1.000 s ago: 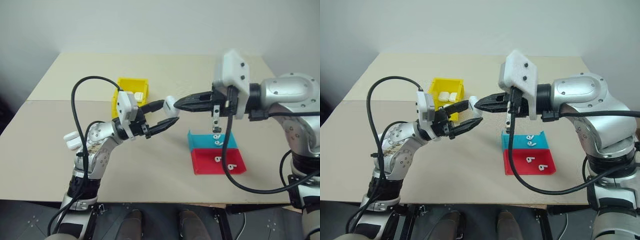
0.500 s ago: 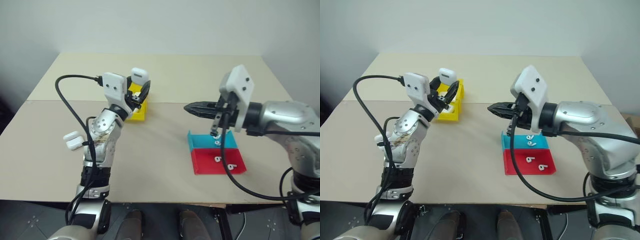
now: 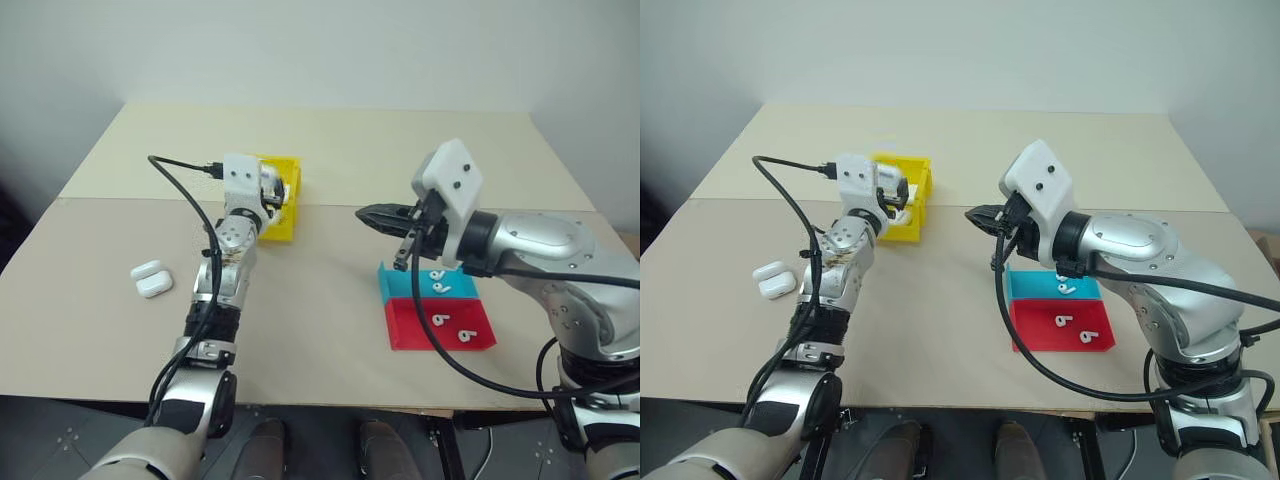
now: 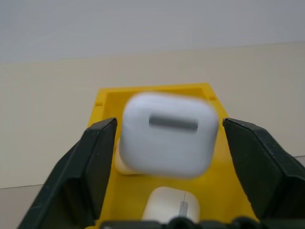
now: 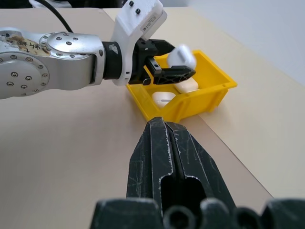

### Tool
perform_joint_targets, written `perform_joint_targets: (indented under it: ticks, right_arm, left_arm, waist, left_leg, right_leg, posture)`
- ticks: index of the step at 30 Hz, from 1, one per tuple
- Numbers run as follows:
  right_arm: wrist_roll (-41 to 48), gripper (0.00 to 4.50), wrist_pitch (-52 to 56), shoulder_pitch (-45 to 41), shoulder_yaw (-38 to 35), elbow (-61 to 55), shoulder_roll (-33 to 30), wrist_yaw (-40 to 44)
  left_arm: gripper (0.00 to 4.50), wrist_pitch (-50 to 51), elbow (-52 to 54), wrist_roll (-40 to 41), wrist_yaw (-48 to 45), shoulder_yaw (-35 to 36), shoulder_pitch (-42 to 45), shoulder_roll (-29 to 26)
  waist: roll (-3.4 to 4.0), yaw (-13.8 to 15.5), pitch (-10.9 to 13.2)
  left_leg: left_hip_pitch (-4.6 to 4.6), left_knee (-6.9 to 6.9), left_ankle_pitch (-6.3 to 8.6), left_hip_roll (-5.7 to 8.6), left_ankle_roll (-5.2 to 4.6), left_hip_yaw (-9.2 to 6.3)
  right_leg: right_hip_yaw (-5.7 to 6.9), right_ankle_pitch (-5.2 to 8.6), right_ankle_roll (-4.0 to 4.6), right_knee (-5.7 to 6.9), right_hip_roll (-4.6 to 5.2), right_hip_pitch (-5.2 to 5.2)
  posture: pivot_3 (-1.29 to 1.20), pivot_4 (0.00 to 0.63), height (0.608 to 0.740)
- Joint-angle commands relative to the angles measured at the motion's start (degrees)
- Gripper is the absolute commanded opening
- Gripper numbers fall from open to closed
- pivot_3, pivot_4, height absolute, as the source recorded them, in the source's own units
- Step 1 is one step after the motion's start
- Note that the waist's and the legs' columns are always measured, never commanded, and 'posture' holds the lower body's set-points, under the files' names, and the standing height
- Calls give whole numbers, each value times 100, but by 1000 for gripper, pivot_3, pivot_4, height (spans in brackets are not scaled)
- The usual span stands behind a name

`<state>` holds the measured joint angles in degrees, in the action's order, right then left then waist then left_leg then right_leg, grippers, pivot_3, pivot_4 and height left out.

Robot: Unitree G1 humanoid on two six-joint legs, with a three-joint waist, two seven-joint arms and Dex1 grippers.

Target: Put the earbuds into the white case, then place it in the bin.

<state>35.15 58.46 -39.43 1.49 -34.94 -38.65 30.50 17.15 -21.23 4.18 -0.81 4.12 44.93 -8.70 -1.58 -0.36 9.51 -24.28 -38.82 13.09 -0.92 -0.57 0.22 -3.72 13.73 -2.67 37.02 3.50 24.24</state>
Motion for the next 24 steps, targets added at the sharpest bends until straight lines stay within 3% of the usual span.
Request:
perform_joint_targets:
  ticks: [1,11,16,24]
  right_arm:
    - [-2,0,25,12,-65,-184,23,-104]
    - [-476,0,-685,473,66,-186,158,-199]
    - [-781,0,-1140,1072,38,-150,134,-145]
    - [-699,0,-1513,1965,-480,-313,-82,210]
  left_arm:
    - [4488,-140,186,-46,-4,27,151,-26]
    - [4488,488,2231,858,-1084,333,-762,-531]
    - [4488,194,3711,1106,-2108,181,-1938,-1218]
    - [4488,1385,5198,3031,-4160,681,-3349,-2804]
  waist:
    - [0,-9,0]
    - [0,-44,0]
    - [2,-49,-1]
    - [2,-49,-1]
  left_leg:
    - [1,0,0,0,0,0]
    - [2,4,0,-2,0,1]
    - [6,5,0,-4,1,2]
    - [14,5,0,-9,1,7]
  right_leg:
    - [0,0,0,1,0,0]
    - [-3,0,1,4,1,1]
    - [-5,0,1,3,0,-1]
    - [-5,2,4,-1,-1,-8]
  posture:
    - [0,150,740]
    - [0,150,740]
    - [0,150,740]
    - [0,150,740]
